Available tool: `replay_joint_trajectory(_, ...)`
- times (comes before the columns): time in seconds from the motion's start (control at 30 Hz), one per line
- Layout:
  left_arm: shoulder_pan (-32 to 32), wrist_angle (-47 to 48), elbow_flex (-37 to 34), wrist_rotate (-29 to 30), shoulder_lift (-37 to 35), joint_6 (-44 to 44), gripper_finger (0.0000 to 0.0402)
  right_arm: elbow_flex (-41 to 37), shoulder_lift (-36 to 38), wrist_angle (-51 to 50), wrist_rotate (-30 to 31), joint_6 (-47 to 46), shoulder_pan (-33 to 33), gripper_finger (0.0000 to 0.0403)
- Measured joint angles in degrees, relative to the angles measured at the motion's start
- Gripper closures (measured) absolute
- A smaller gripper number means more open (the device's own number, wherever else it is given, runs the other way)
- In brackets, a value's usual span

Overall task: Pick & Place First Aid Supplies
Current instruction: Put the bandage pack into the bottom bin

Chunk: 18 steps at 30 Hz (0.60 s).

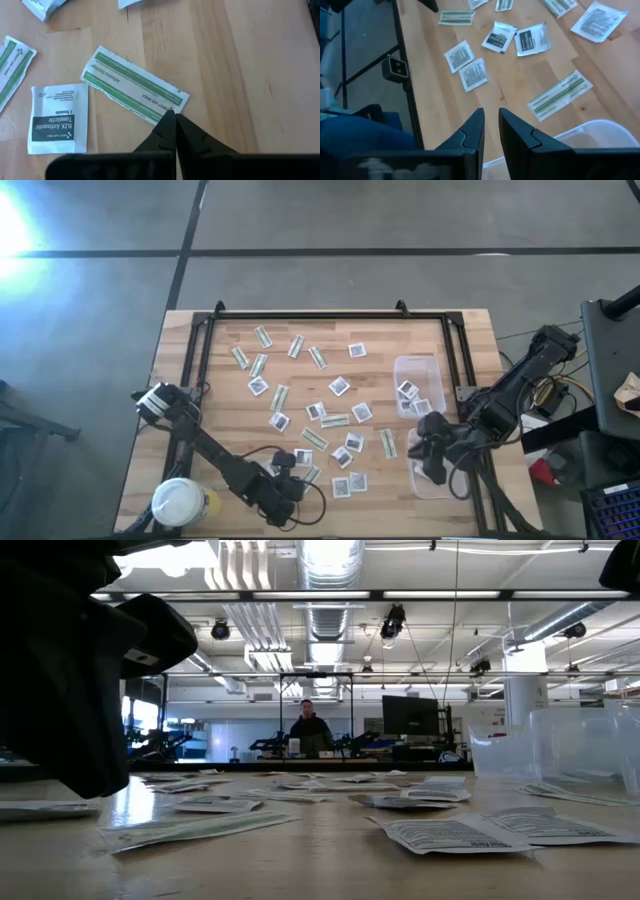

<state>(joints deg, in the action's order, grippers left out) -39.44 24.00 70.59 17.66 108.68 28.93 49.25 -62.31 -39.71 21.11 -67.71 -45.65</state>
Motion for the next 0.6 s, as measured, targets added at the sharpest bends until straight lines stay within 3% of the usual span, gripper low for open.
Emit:
replay_joint_trajectory(0.3,0.07,3.06,0.02,-0.03,-0.08,3.5,0.0353,0.0,-4.32,0.73,-0.19,-2.42,-2.34,0.0349)
replay_joint_trajectory(0.6,0.24,4.01,0.04,-2.05,-0.11,7.06,0.027,0.02,-7.21,6.26,-1.71,-0.11,-3.14,0.0351)
